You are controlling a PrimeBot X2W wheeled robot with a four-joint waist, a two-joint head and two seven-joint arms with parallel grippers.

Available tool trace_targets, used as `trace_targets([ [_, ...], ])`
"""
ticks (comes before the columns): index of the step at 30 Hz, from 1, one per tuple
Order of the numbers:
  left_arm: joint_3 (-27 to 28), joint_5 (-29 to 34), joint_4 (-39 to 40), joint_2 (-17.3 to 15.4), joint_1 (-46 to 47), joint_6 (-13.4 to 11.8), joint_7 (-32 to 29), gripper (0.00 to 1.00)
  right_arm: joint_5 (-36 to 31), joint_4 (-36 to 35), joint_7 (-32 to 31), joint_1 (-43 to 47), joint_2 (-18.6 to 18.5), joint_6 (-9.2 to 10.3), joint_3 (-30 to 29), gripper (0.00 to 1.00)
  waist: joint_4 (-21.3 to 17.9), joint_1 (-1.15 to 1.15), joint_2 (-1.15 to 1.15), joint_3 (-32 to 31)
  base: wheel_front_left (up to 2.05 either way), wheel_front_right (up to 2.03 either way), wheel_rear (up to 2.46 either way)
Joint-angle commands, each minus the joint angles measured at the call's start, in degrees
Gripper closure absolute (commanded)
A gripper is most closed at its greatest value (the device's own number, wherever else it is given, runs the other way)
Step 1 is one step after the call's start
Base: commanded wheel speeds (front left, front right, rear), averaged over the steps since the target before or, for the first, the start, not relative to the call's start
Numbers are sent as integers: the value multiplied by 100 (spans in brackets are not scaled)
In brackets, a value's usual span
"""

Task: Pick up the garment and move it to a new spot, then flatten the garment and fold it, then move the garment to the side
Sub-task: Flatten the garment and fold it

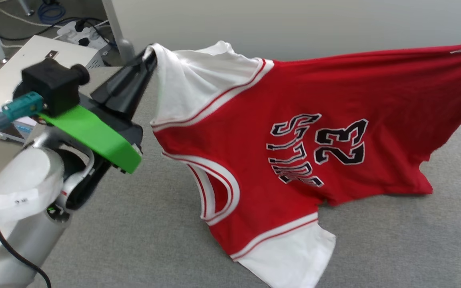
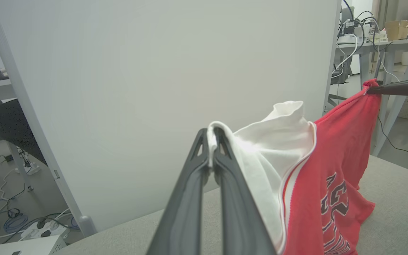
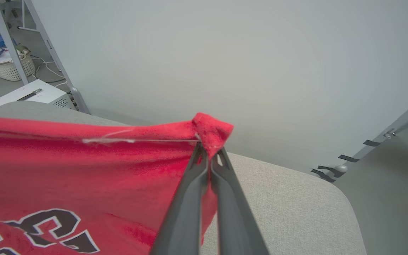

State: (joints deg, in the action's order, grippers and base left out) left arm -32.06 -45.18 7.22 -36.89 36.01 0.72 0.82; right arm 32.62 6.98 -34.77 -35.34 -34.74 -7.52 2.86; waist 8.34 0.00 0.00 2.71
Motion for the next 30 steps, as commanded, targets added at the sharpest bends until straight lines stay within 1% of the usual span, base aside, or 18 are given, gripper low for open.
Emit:
trace_targets([
  [1,114,-37,14,-100,192,-52,-56,100,1,-121,-54,-43,-18,3,-74,100,-286,0,0,-206,0,0,0],
  [6,307,-74,134,-301,490,-122,-272,100,8,-529,-189,-1,45,3,-307,100,-477,0,0,-204,0,0,0],
  [7,346,-35,155,-369,564,-150,-319,100,4,-622,-223,6,60,3,-355,100,-518,0,0,-185,0,0,0],
  [9,364,248,195,-558,740,-204,-364,100,-2,-783,-278,6,90,3,-436,100,-590,0,0,-126,0,0,0],
  [15,444,495,225,-705,1278,-309,-626,100,-28,-1178,-289,-117,179,3,-639,100,-765,0,0,162,0,0,0],
  [18,479,596,256,-799,1613,-296,-801,100,-60,-1296,-239,-270,249,3,-761,100,-841,0,0,396,0,0,0],
  [22,513,734,249,-944,2157,-175,-1050,100,-133,-1336,-134,-555,288,3,-849,100,-921,0,0,818,0,0,0],
  [24,503,786,194,-978,2465,-70,-1179,100,-173,-1314,-54,-739,280,3,-878,100,-947,0,0,1074,0,0,0],
  [27,415,908,-40,-995,2952,158,-1350,100,-253,-1155,131,-1059,270,3,-854,100,-992,0,0,1419,0,0,0],
  [30,371,1101,-294,-1008,3527,328,-1423,100,-353,-974,288,-1478,228,3,-791,100,-1032,0,0,1858,0,0,0],
])
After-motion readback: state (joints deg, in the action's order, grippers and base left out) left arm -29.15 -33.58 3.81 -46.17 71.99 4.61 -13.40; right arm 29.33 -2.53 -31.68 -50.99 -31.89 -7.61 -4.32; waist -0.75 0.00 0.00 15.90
